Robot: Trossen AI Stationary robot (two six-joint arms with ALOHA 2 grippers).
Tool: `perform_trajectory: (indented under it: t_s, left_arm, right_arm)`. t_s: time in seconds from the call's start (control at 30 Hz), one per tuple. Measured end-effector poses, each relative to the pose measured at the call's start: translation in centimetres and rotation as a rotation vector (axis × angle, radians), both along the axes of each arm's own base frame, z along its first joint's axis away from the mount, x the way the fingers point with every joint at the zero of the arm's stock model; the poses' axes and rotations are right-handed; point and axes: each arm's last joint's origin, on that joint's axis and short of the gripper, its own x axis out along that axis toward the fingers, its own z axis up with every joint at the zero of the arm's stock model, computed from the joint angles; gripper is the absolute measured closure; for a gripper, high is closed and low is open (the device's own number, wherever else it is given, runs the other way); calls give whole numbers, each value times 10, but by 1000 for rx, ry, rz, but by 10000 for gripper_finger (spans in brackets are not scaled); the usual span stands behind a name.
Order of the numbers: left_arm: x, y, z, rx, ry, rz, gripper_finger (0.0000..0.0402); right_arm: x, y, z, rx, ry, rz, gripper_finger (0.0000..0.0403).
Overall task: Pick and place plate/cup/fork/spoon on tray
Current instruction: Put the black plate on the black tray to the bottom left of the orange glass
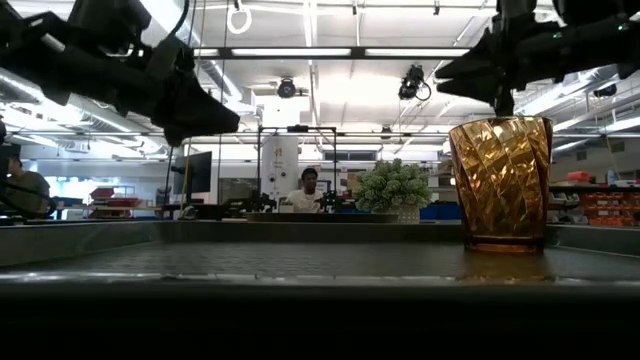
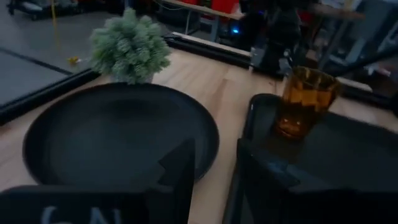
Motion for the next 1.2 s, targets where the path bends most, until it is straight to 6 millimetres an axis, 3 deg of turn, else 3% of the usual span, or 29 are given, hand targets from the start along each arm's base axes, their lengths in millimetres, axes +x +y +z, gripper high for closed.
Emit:
perform_trajectory:
  t_s: [0.37, 0.73, 0.9, 1.2]
  left_arm:
    - [-8, 29, -5, -161, -52, 101, 274]
    - [-10, 37, -5, -263, -75, 97, 274]
    - [-11, 37, -6, -278, -68, 98, 270]
    - [-8, 42, -5, -254, 21, 95, 226]
  right_arm:
    - [21, -7, -18, 46, 60, -44, 282]
    - [56, -22, -10, -25, 246, -59, 282]
    - [58, -33, -18, 17, 280, -75, 282]
    - [54, -52, -21, 47, 301, -81, 282]
